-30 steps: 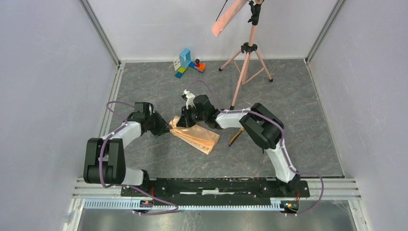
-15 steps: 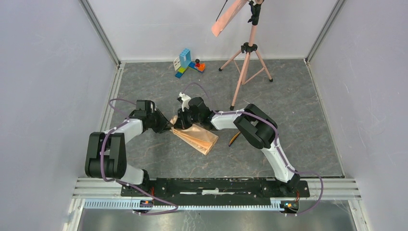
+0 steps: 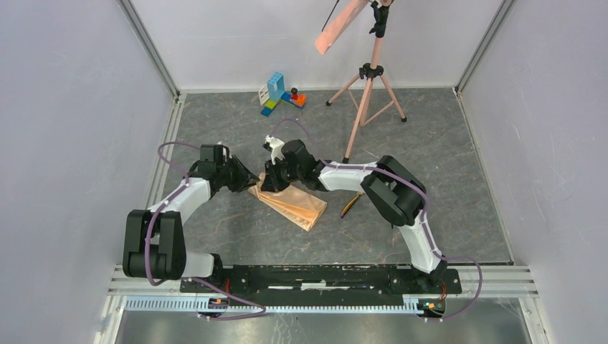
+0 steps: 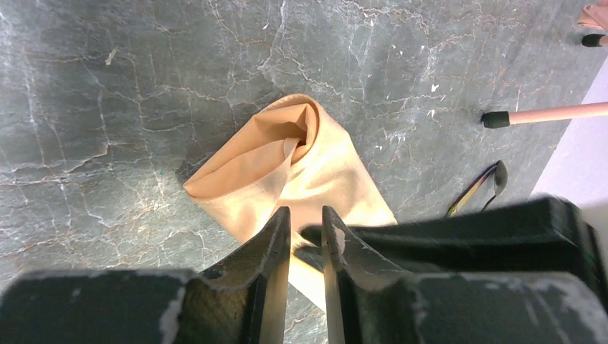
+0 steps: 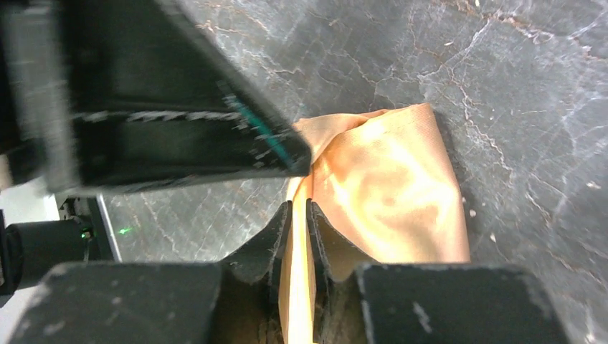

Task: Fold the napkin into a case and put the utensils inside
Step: Stuff the top corner of the smaller-rectangle-folded napkin into the folded napkin, then pick up the smaller rectangle-folded napkin from the center of the board.

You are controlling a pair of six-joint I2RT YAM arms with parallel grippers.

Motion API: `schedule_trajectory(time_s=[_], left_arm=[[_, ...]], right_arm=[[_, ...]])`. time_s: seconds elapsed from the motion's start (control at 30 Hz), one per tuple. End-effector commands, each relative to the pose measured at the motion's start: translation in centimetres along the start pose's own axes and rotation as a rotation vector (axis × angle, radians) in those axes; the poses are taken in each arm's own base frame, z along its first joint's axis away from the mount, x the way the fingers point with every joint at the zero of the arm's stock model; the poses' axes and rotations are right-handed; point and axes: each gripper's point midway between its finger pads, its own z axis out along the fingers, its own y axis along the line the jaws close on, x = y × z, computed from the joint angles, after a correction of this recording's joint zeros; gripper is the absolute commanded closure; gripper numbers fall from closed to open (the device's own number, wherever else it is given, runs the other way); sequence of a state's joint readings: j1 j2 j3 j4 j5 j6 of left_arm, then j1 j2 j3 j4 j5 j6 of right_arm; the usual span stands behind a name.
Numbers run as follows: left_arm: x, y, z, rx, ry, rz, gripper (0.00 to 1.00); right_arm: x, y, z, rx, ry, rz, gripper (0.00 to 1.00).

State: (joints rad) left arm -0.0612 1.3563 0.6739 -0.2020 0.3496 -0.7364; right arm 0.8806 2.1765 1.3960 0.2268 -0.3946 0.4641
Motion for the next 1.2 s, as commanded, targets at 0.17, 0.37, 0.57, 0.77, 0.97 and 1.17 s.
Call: schedule_trajectory(time_s=[0.17,0.37,0.57,0.77,0.97,1.17], left_arm=[[-1.1,-1.4,1.9,0.041,0.037,-0.037,0.78],[-1.2,-1.0,4.2,0.039,0.073,-0.055,0.78],[-2.4,-2.7,3.8,0.045,0.062,0.025,0.66],[-1.8,-3.3,-2.6,-0.004,-0.004,0.113,0.51],[4.9,-1.8,-3.8,0.074,0.135,-0.074,0.51],[9.1,-0.9,-2.9,0.077,0.188,-0.184,0.50]], right_arm=[[-2.8,1.8,-7.7,0.042,-0.013,-0.245,0.59],[-0.4,-0.7,-10.0,0.148,0.121,-0.444,0.52],[0.5,-1.3,-10.8,0.189,0.144,-0.431,0.55],[2.1,-1.2,-10.5,0.185,0.186,-0.423,0.53],[2.7,-0.7,-9.8,0.242,0.205,-0.469,0.46],[3.3,-1.0,-9.3,0.289,0.237,-0.505,0.41]])
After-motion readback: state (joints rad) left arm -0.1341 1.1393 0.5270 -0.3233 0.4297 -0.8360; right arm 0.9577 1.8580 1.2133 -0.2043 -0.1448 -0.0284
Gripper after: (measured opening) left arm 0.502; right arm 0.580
